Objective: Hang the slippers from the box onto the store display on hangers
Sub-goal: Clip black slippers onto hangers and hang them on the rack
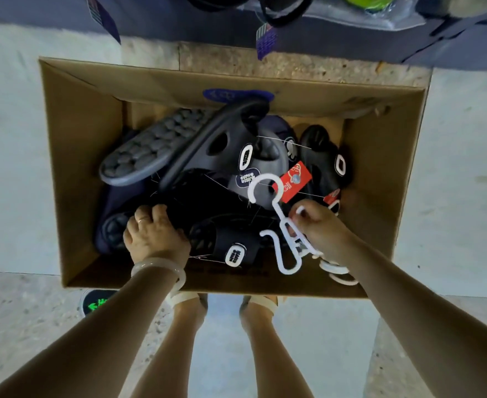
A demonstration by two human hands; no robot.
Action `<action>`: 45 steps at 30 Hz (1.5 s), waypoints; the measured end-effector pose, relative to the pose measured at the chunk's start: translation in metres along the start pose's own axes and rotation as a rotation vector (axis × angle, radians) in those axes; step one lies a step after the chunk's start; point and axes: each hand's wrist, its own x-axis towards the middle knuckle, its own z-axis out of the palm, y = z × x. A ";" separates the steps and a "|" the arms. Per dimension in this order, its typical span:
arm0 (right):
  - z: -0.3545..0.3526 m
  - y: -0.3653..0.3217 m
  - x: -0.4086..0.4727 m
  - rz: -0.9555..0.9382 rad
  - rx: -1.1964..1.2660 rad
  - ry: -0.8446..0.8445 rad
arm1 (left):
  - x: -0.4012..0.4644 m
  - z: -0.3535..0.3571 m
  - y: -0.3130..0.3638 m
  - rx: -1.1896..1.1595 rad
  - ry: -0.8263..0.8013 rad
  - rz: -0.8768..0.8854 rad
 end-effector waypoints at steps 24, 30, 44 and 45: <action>-0.019 -0.032 -0.027 0.177 1.110 -0.129 | 0.016 -0.027 -0.002 -0.072 -0.128 0.235; -0.019 -0.039 -0.029 0.172 1.293 -0.077 | 0.014 -0.034 0.020 0.022 -0.192 0.393; 0.007 -0.036 -0.042 0.071 1.435 0.001 | 0.051 -0.085 0.054 -0.597 -0.327 0.510; 0.008 -0.037 -0.040 0.068 1.428 -0.004 | 0.053 -0.089 0.058 -0.594 -0.321 0.519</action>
